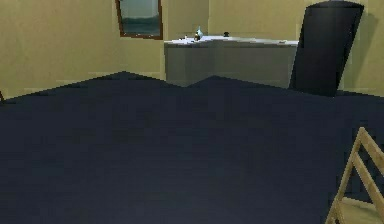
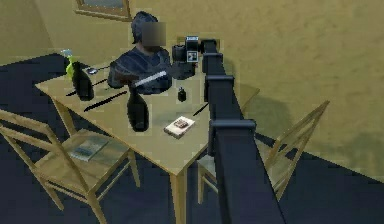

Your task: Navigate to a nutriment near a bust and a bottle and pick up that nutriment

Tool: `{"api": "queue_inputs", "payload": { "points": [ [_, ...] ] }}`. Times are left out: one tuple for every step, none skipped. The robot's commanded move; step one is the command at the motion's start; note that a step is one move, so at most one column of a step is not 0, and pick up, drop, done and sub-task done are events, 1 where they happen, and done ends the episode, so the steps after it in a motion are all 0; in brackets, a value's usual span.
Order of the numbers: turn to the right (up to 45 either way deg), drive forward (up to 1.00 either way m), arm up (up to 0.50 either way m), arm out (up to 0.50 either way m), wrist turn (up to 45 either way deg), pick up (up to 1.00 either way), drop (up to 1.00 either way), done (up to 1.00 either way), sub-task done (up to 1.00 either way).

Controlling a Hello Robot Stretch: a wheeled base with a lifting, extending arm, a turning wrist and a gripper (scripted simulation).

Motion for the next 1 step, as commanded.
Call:
{"api": "queue_inputs", "payload": {
  "points": [
    [0.0, 0.0, 0.0, 0.0, 33.0, 0.0, 0.0, 0.0, 0.0]
  ]
}}
